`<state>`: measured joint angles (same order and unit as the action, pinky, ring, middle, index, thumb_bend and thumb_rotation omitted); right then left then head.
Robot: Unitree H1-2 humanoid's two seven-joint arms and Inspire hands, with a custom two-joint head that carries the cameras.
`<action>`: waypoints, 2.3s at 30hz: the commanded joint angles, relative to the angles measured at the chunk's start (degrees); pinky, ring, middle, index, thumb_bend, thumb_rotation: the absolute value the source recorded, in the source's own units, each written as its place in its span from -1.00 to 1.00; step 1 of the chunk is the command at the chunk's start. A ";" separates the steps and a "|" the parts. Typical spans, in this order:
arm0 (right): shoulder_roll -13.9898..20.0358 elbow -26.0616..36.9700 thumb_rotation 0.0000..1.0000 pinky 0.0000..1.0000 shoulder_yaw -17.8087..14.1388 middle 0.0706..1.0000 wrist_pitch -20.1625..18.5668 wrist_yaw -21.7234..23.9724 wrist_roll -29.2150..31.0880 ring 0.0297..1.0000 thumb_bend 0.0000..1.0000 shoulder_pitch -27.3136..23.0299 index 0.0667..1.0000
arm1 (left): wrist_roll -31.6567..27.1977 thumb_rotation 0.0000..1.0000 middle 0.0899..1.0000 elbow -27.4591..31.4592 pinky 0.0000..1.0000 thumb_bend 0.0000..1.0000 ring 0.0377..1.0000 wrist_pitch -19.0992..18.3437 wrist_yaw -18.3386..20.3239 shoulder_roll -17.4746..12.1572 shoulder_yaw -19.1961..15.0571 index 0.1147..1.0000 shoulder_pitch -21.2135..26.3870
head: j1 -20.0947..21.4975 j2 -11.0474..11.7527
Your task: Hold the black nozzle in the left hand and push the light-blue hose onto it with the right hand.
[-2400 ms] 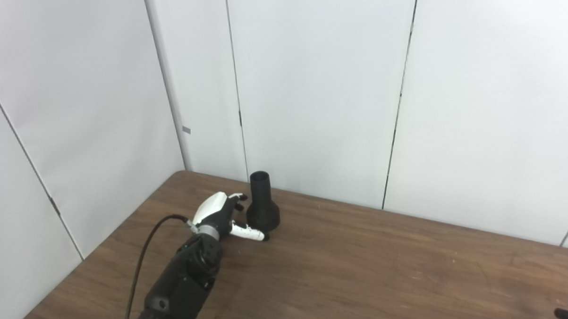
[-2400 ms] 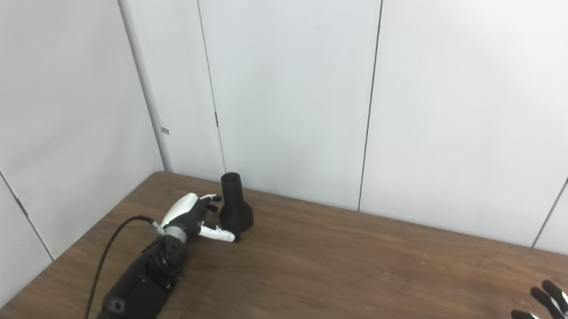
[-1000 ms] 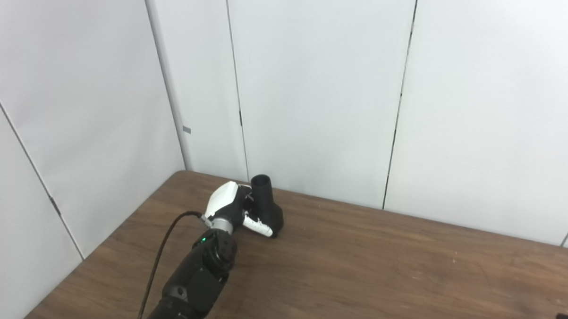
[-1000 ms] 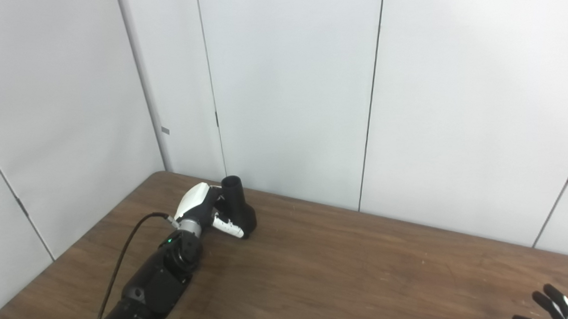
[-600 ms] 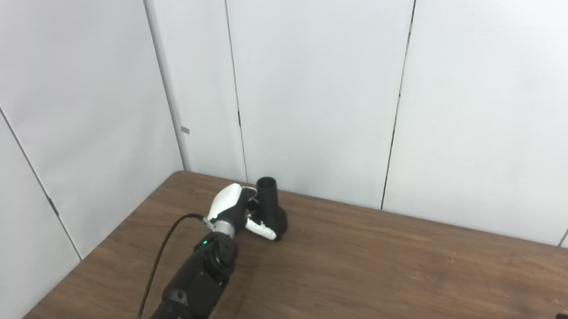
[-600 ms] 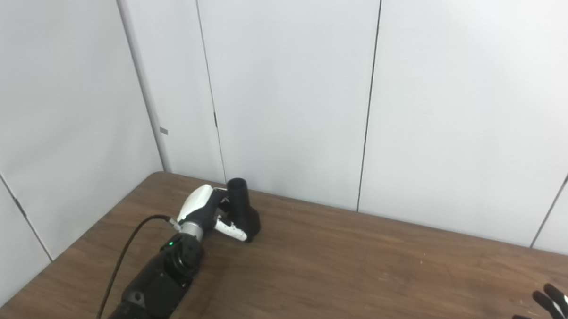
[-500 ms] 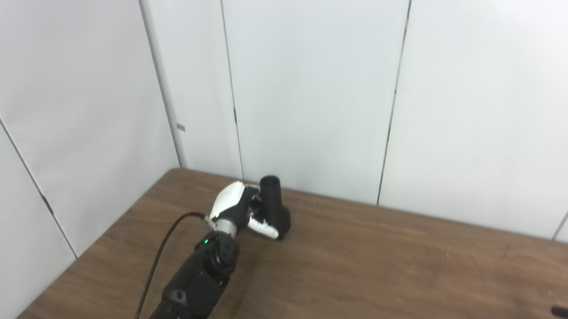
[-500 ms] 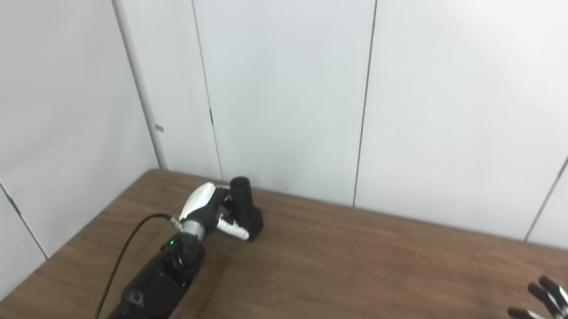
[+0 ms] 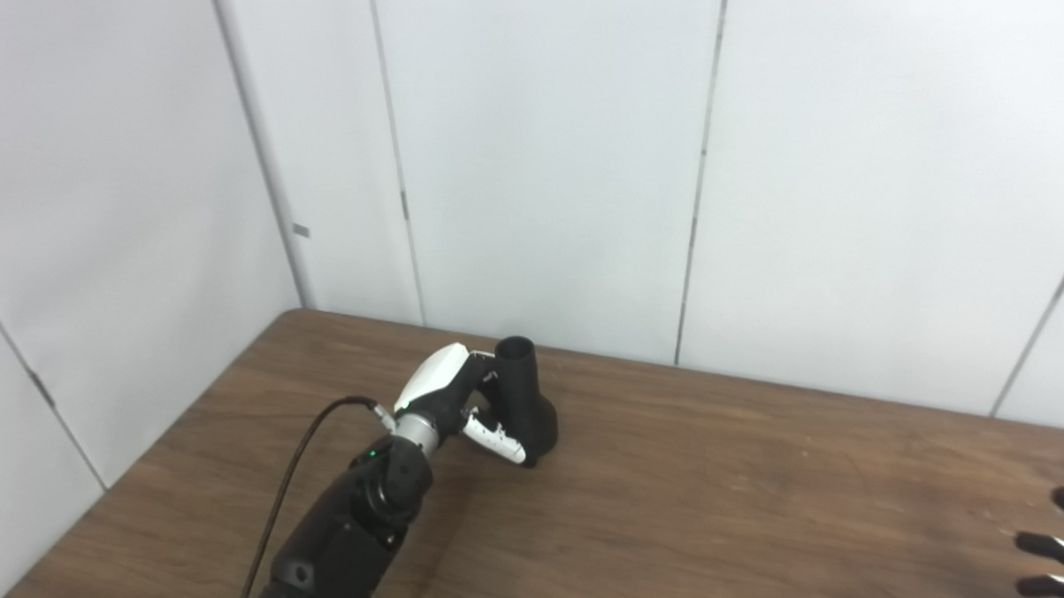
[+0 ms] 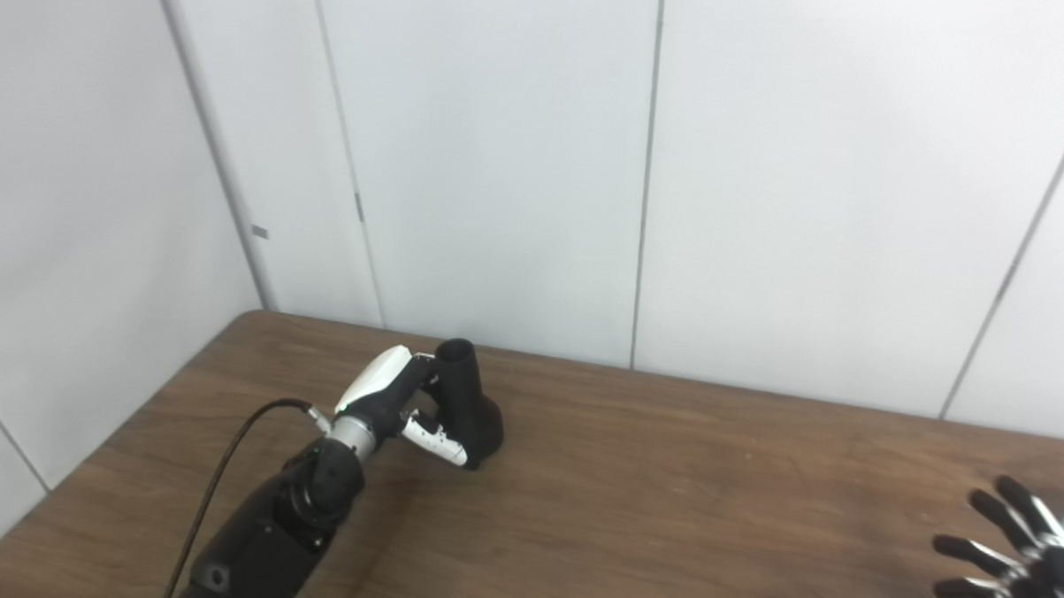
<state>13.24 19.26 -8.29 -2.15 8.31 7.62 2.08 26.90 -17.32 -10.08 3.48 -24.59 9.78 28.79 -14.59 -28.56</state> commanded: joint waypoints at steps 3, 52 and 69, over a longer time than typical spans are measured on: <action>0.27 0.72 -0.75 0.12 -0.45 0.78 0.89 -0.75 0.10 0.44 0.37 -1.63 0.84 | 0.35 -1.00 -0.17 3.42 1.00 0.05 0.23 3.07 0.30 -0.43 0.26 -0.15 3.44 | 1.43 -0.20; -4.57 8.80 -0.72 0.01 3.88 0.68 -8.12 -4.65 -8.00 0.35 0.55 -3.92 0.75 | 4.03 -1.00 -0.13 6.33 1.00 0.05 0.21 12.96 9.76 10.78 11.16 -0.17 3.16 | 16.31 -4.90; -4.66 10.32 -0.68 0.00 3.88 0.68 -10.10 -4.50 -7.64 0.34 0.56 -4.19 0.74 | 7.35 -1.00 -0.13 1.87 1.00 0.05 0.19 13.48 7.53 12.01 13.05 -0.16 3.03 | 17.28 -5.36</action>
<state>8.56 27.25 -4.08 -12.97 4.27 -0.30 -0.32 33.68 -14.98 2.81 11.13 -13.00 22.32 30.36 2.64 -33.84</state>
